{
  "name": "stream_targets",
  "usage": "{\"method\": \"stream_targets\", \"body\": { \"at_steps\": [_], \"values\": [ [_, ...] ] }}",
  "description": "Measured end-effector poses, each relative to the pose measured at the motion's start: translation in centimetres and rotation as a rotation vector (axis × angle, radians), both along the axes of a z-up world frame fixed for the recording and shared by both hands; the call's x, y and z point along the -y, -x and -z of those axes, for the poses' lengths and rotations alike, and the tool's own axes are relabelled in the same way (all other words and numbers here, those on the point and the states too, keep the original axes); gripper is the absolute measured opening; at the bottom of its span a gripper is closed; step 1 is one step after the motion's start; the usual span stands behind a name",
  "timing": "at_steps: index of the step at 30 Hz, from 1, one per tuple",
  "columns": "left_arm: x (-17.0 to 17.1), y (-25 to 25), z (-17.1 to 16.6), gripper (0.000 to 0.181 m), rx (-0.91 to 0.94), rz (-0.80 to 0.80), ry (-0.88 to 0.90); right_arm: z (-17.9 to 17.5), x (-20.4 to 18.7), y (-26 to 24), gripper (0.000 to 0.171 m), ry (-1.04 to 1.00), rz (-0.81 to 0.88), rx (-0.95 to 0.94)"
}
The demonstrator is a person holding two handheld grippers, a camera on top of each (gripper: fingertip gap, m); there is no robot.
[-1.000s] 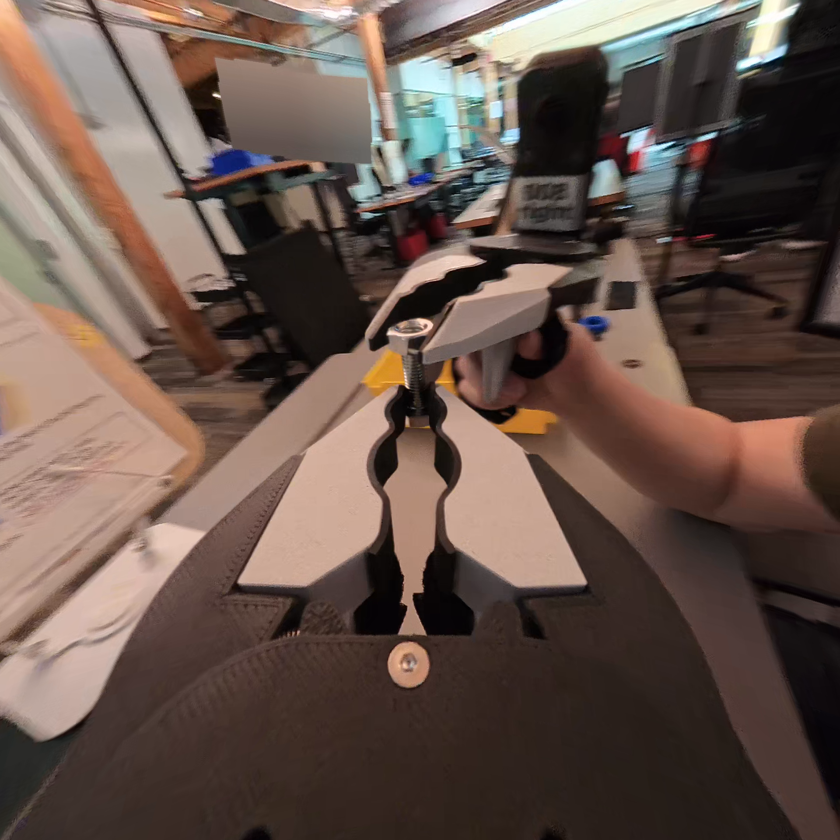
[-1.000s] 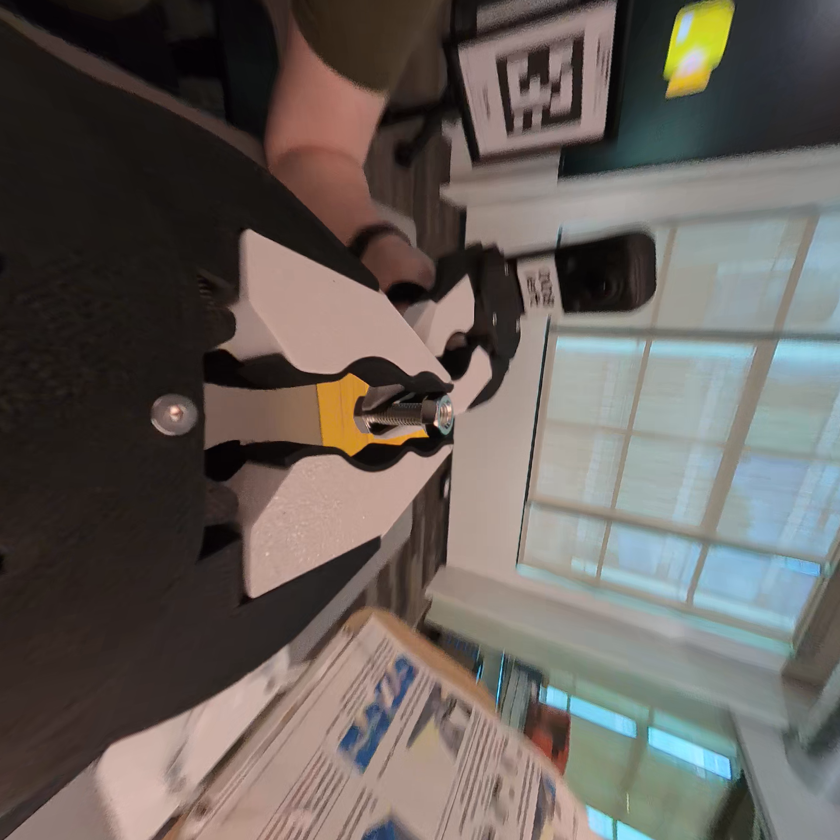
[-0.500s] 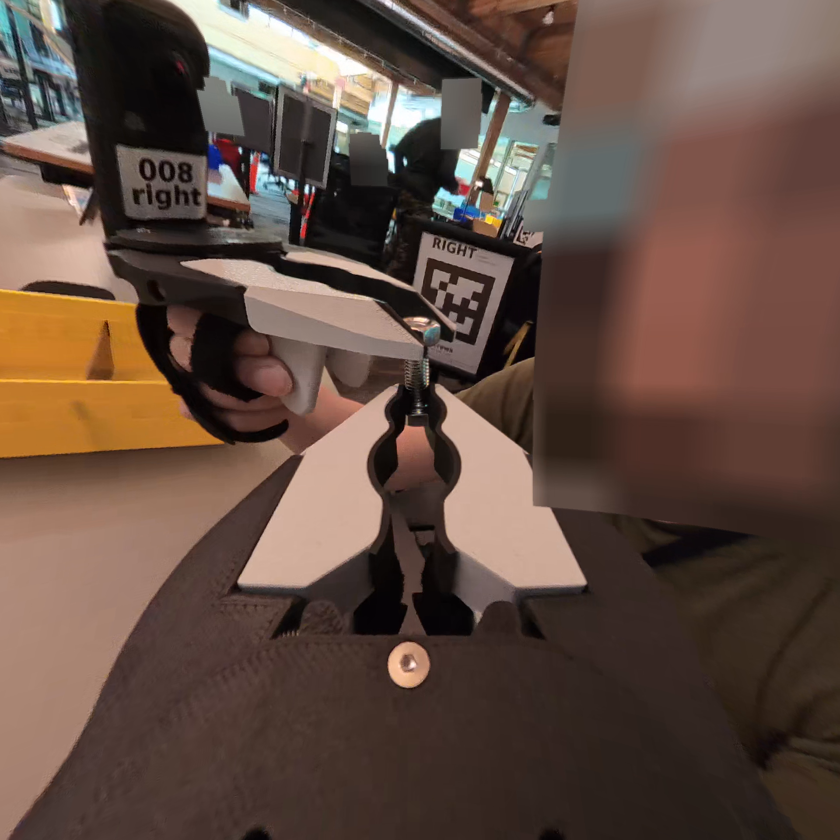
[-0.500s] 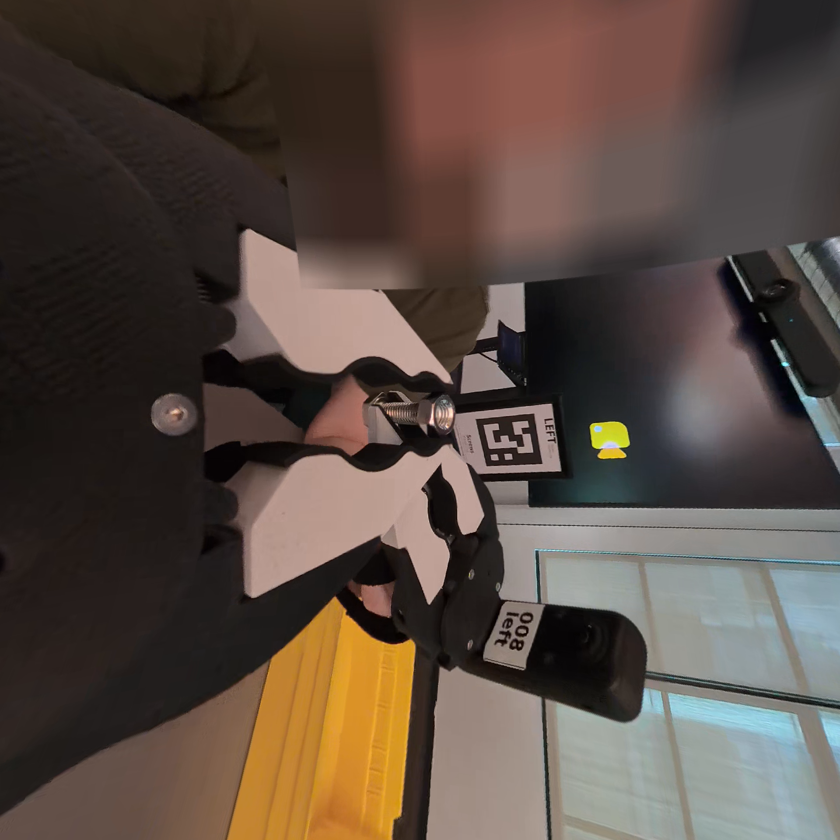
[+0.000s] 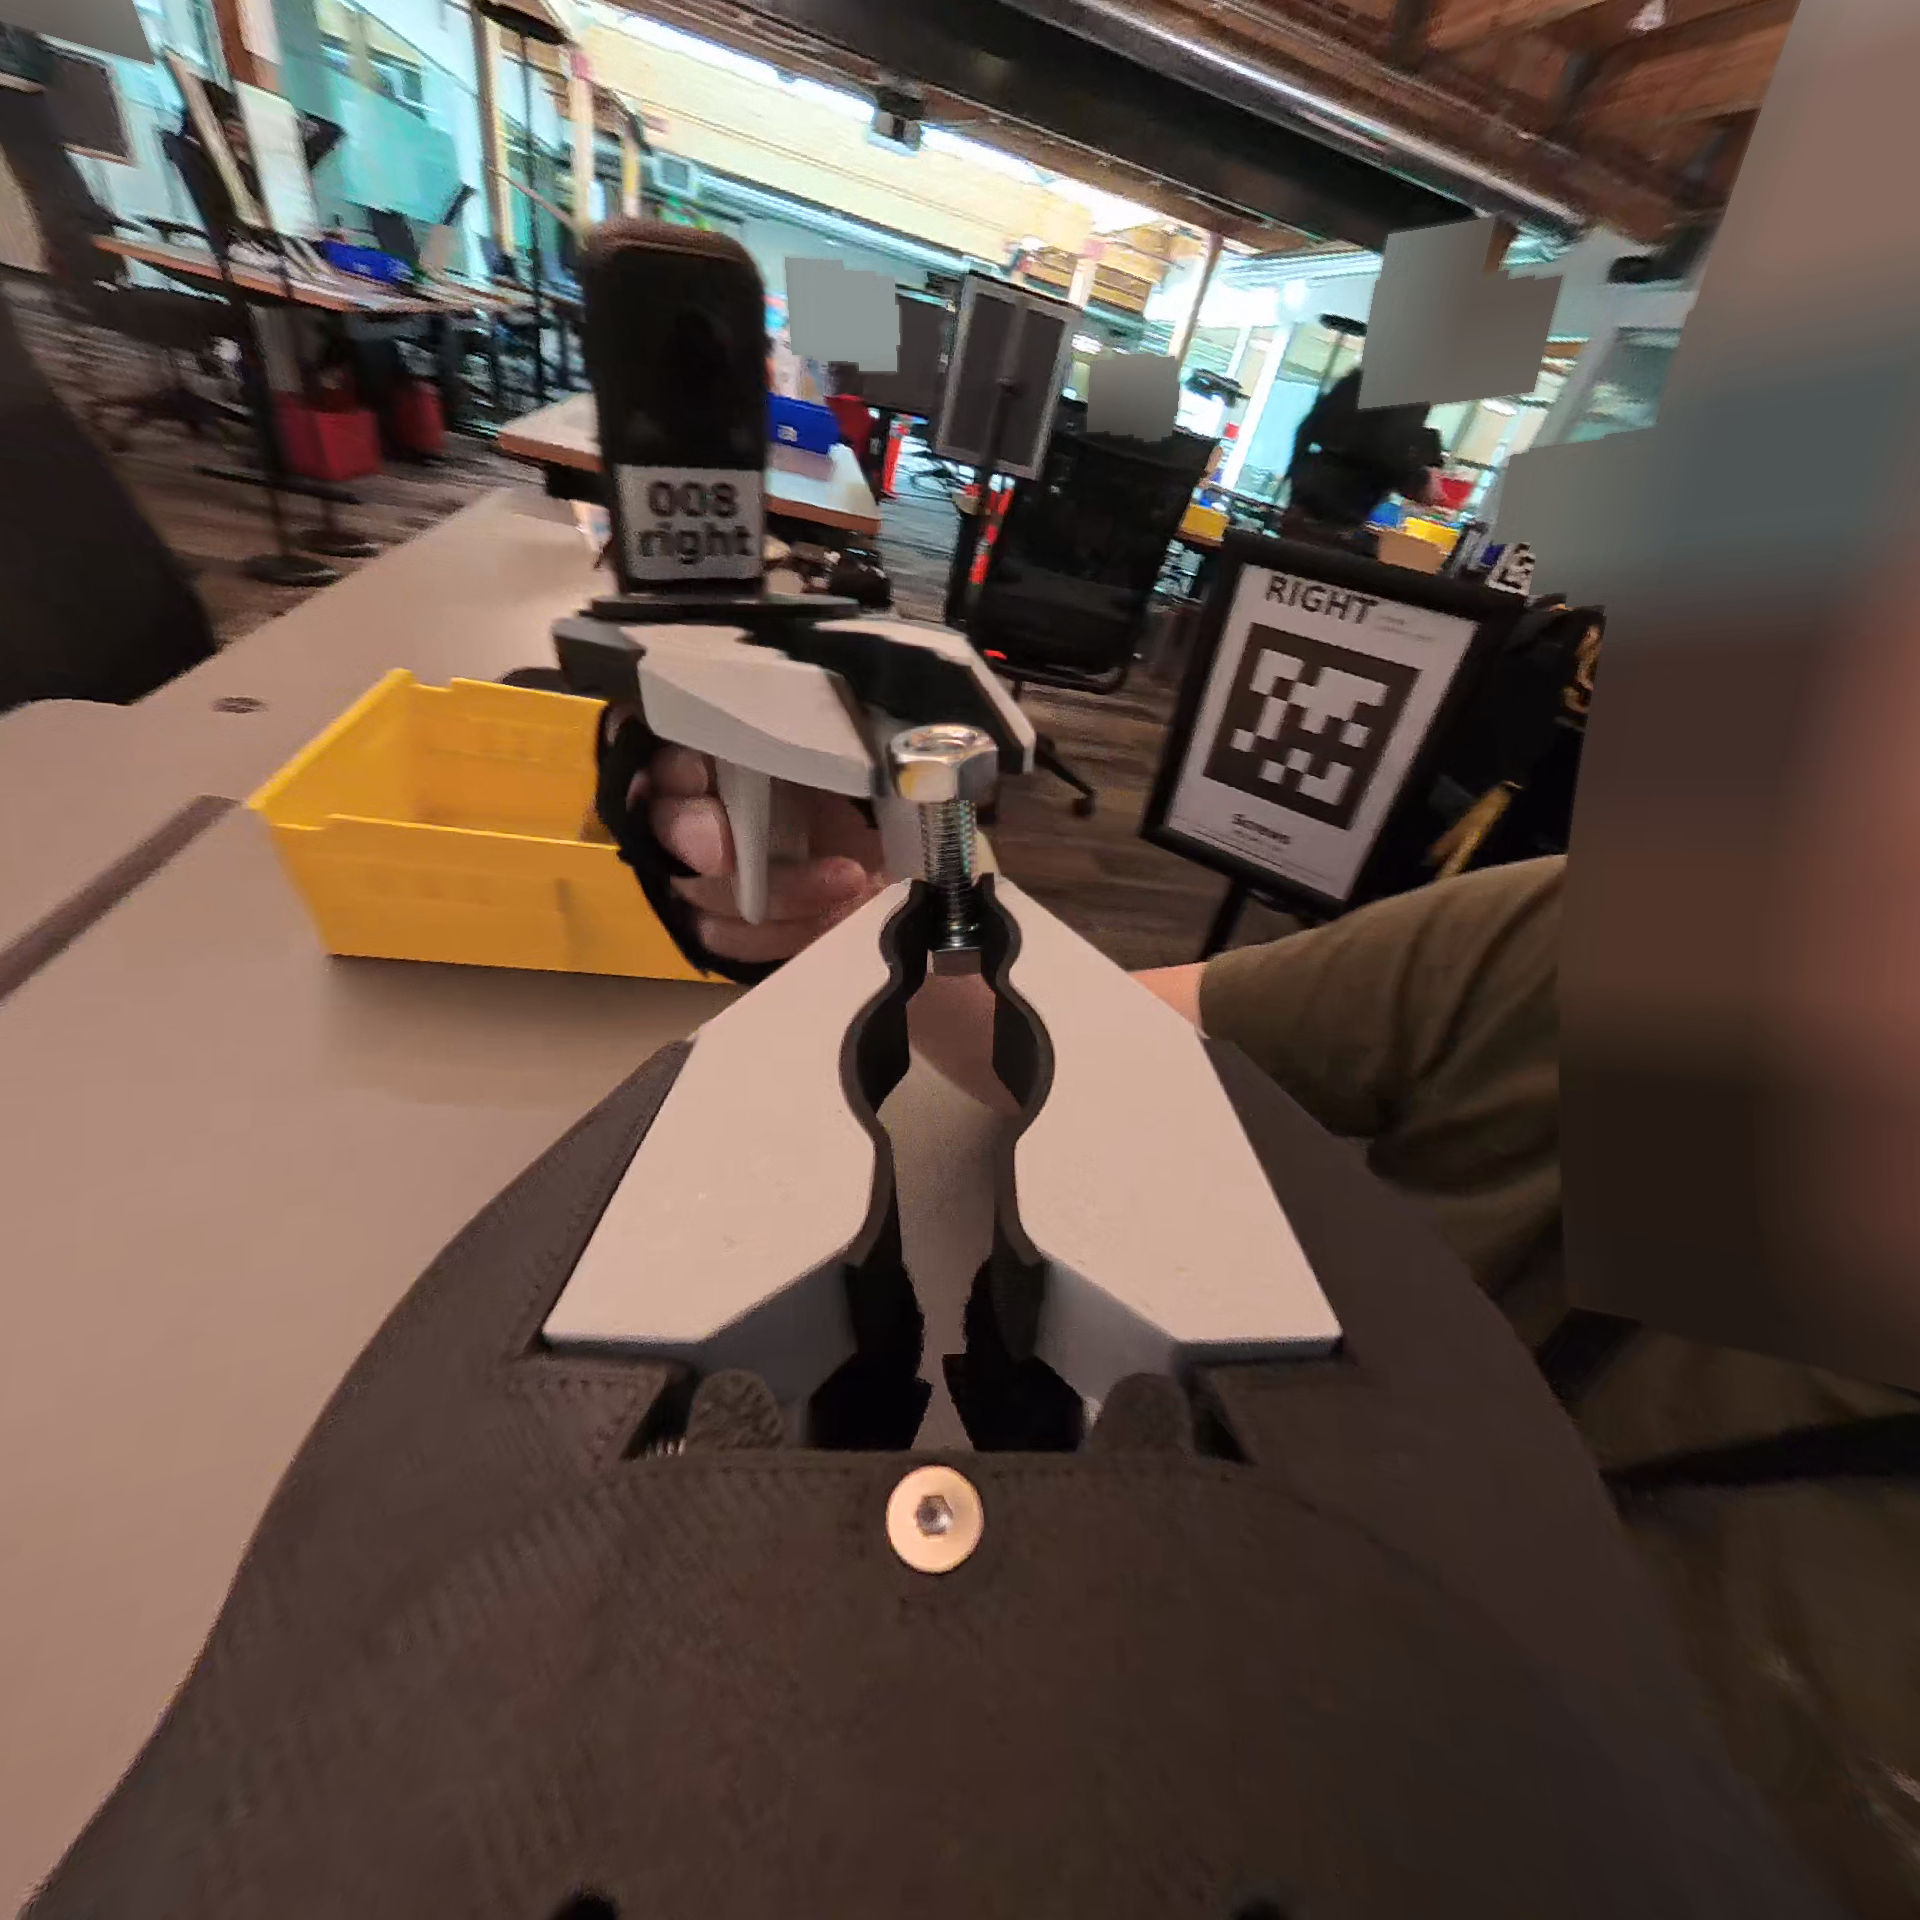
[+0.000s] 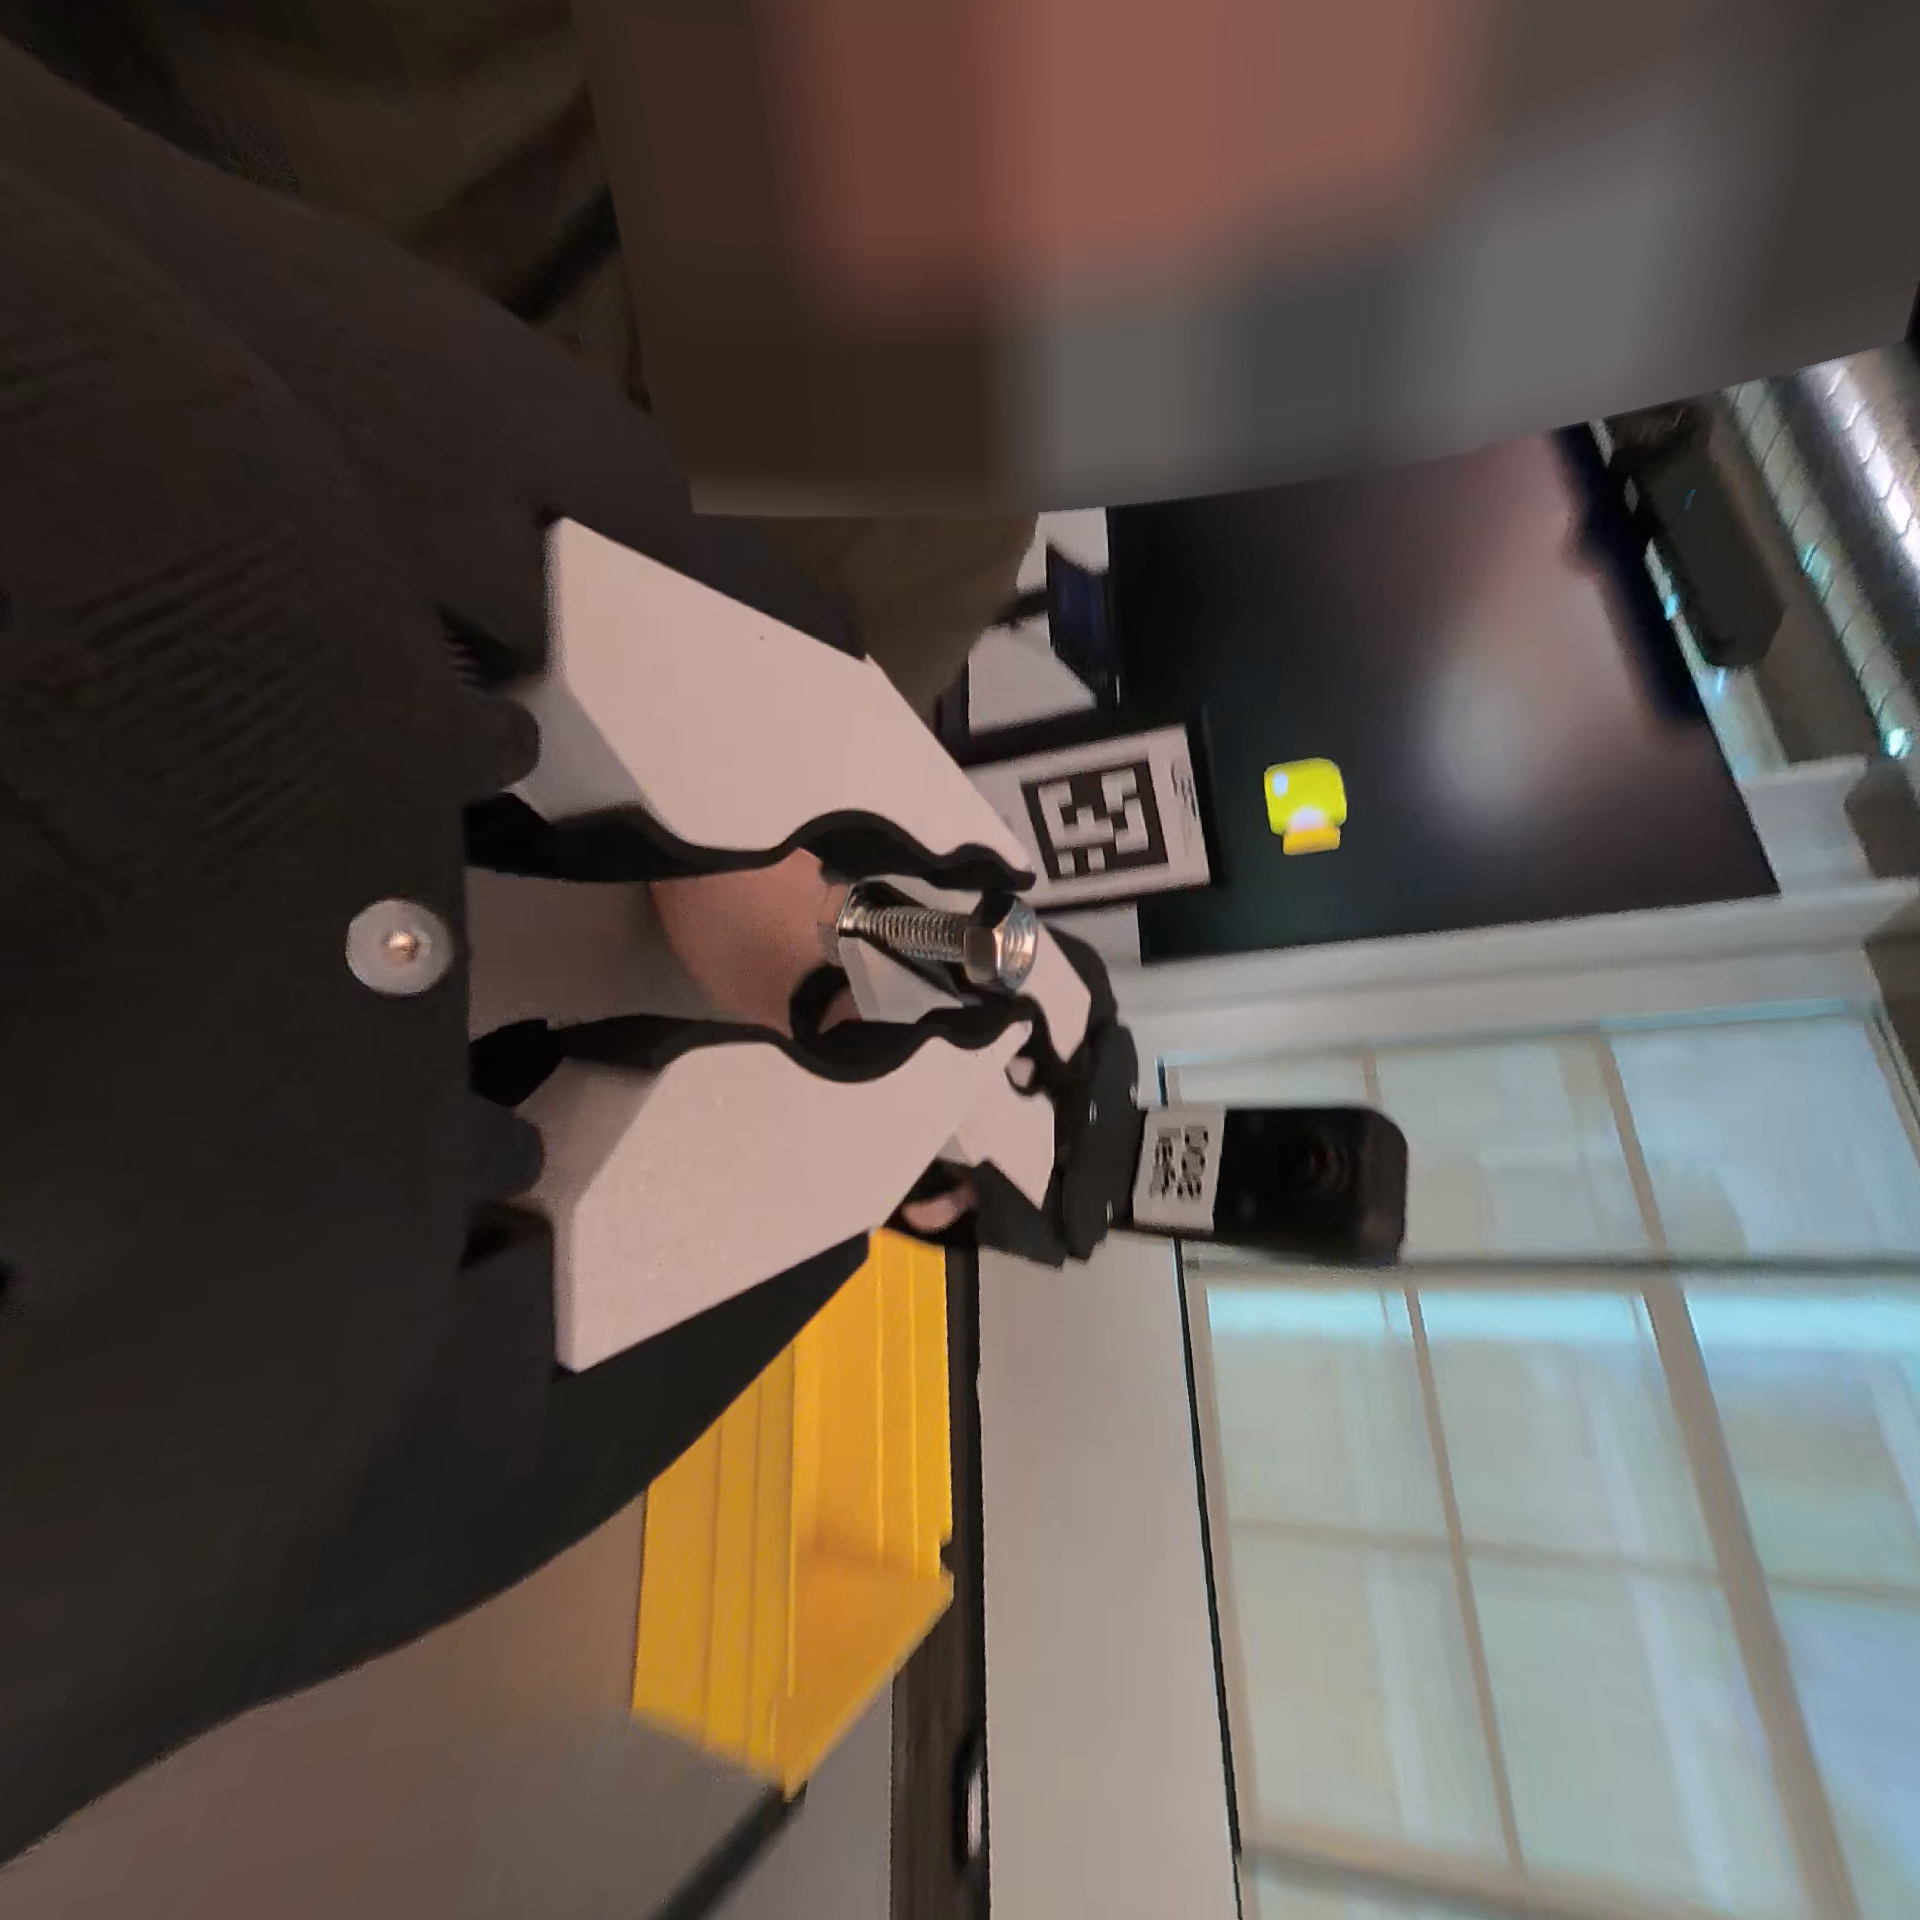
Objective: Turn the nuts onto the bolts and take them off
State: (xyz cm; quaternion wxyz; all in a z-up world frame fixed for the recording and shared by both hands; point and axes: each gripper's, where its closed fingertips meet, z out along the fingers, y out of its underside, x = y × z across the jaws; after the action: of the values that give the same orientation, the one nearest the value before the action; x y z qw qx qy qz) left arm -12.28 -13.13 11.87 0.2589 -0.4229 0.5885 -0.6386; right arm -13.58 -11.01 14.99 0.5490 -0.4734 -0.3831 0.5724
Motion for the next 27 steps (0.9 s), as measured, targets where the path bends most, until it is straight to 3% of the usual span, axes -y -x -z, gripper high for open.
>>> {"method": "stream_targets", "body": {
  "at_steps": [1,4,9,13,23,27],
  "values": [
    [-0.5,-0.1,-0.1,0.007,0.006,-0.030,-0.007,-0.3,-0.6,-0.4,0.029,-0.010,0.056,-0.008],
    [-2.2,-0.4,-0.3,0.007,0.030,-0.147,-0.050,-1.1,-2.5,-1.6,0.040,-0.027,0.247,-0.029],
    [-6.5,-0.8,-0.6,0.007,0.089,-0.524,-0.299,-2.4,-5.0,-3.3,0.043,-0.141,0.709,-0.023],
    [-7.4,-0.4,-1.6,0.007,0.145,-0.687,-0.421,-1.9,-5.2,-2.0,0.044,-0.239,0.878,0.084],
    [-6.2,-0.7,-1.7,0.007,0.151,-0.679,-0.474,-1.7,-4.3,-0.6,0.017,-0.293,0.845,0.125],
    [-4.7,-0.5,-1.8,0.007,0.153,-0.547,-0.427,-1.8,-2.9,0.0,0.016,-0.249,0.630,0.124]
  ]
}}
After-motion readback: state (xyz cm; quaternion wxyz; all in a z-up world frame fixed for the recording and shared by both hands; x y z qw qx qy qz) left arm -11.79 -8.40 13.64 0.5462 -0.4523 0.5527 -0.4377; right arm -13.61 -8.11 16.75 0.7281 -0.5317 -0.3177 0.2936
